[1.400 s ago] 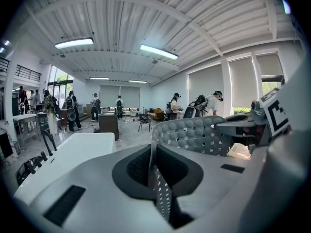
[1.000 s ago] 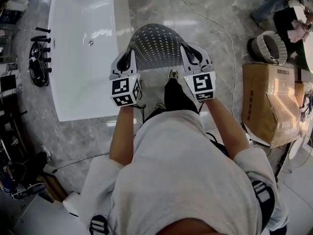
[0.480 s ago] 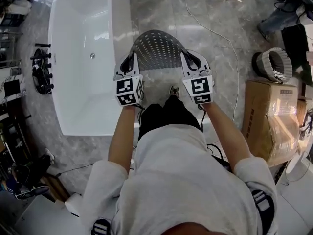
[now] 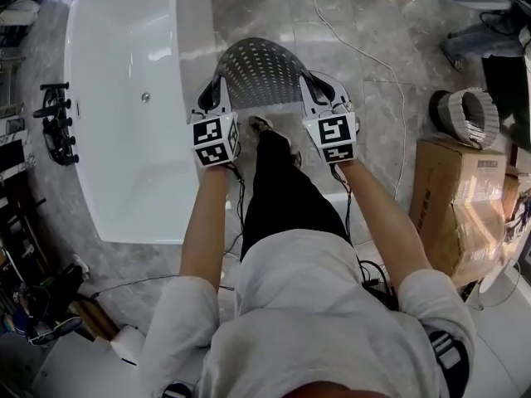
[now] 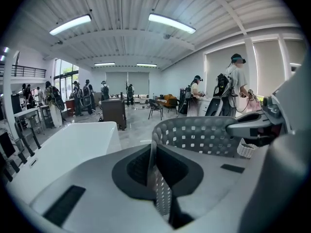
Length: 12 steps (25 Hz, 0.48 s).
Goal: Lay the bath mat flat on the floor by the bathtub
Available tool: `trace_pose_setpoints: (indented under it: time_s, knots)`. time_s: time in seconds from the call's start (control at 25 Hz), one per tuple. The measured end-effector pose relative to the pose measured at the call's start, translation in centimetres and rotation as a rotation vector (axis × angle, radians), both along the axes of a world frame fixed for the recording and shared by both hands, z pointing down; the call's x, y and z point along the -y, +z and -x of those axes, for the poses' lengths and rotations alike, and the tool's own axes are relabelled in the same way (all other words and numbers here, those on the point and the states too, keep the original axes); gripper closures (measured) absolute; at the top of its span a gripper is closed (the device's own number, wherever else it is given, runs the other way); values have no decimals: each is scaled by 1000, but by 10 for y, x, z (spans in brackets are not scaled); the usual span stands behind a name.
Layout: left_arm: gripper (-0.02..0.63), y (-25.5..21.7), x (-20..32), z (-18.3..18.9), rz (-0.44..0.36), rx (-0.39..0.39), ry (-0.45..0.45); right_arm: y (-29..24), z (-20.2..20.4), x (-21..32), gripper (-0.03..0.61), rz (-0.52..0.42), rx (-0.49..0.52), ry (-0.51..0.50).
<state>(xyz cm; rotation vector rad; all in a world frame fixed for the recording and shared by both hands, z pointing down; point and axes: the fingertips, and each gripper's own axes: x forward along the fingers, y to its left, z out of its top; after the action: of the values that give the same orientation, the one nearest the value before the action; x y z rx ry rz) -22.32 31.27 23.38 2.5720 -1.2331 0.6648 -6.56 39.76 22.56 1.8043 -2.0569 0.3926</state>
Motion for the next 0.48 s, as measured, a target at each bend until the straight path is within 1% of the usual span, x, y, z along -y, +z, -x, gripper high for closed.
trace_pose_setpoints:
  time_s: [0.32,0.48]
  knots:
    - [595,67,45,9,30,14,7,72,6,45,557,61,16,17]
    - [595,110,62,18,87,12,-15,116,16,59,557,122,23,4]
